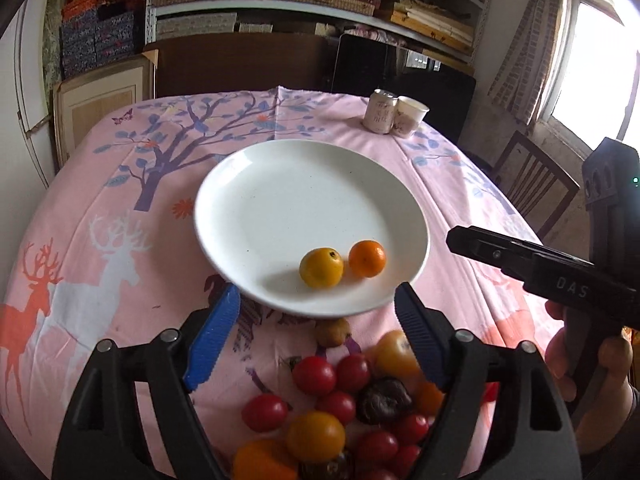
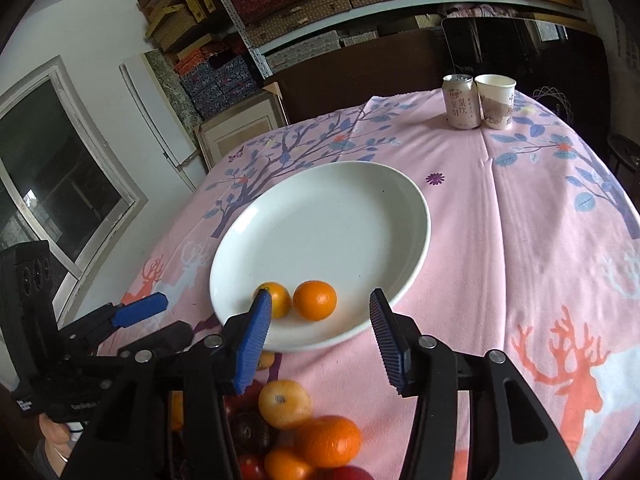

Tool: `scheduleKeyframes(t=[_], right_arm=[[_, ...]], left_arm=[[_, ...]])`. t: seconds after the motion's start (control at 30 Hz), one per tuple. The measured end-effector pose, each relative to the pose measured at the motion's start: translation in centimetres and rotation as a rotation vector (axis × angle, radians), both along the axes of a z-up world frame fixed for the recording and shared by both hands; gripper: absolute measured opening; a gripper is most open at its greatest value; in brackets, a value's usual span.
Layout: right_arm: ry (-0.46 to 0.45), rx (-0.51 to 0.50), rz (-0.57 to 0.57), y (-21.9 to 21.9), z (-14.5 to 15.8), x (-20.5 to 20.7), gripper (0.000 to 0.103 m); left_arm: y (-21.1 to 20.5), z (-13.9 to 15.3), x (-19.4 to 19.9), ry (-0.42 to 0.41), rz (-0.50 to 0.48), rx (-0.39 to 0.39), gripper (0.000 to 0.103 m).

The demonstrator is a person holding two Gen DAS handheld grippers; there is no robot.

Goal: Organize fruits
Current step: 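Carry both fruits onto the white plate and open both tools, then grasp a dark brown tomato with the left tool while the right tool grasps another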

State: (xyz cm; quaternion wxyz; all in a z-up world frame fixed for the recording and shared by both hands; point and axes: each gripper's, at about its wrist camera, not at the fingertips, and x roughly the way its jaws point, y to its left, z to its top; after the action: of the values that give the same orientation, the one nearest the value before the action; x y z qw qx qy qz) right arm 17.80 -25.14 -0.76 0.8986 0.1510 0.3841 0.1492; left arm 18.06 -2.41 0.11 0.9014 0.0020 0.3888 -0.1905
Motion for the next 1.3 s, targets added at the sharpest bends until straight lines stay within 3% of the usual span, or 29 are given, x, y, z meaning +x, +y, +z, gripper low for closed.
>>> scheduleKeyframes(t=[0.13, 0.3, 0.5, 0.6, 0.67, 0.7, 0.8, 0.9, 1.13, 1.3], right_arm=[[-0.017, -0.031, 0.001, -0.9, -0.6, -5.3, 0.053], [-0.015, -0.084, 0.018, -0.9, -2.8, -11.5, 0.053], [0.000, -0.110, 0.020, -0.3, -4.6, -15.5, 0.053], [0.003, -0.117, 0.028, 0.2, -4.5, -16.3, 0.053], [-0.002, -0.126, 0.023, 0.3, -4.2, -16.8, 0.053], [-0.005, -0.126, 0.022, 0.3, -4.1, -16.9, 0.053], [-0.006, -0.125, 0.025, 0.2, -4.0, -17.2, 0.053], [-0.003, -0.132, 0.049, 0.7, -4.2, -17.4, 0.053], [-0.004, -0.188, 0.165, 4.4, -4.8, -17.0, 0.053], [-0.002, -0.262, 0.180, 6.7, -5.2, -15.8, 0.053]], left_arm=[[2.3, 0.3, -6.2, -0.060, -0.026, 0.015, 0.084], [3.6, -2.2, -12.7, -0.074, -0.066, 0.073, 0.084], [2.7, -5.9, -15.9, -0.083, -0.063, 0.183, 0.084], [1.7, -6.7, -16.1, -0.112, -0.078, 0.229, 0.072], [1.1, -7.3, -15.8, -0.123, -0.088, 0.253, 0.070], [0.8, -7.6, -15.5, -0.118, -0.092, 0.266, 0.062], [0.2, -7.8, -15.0, -0.140, -0.108, 0.286, 0.060], [-0.4, -8.0, -15.2, -0.170, -0.118, 0.318, 0.044], [1.2, -6.4, -15.4, -0.120, -0.101, 0.160, 0.044], [1.9, -4.9, -16.6, -0.137, -0.105, 0.120, 0.044]])
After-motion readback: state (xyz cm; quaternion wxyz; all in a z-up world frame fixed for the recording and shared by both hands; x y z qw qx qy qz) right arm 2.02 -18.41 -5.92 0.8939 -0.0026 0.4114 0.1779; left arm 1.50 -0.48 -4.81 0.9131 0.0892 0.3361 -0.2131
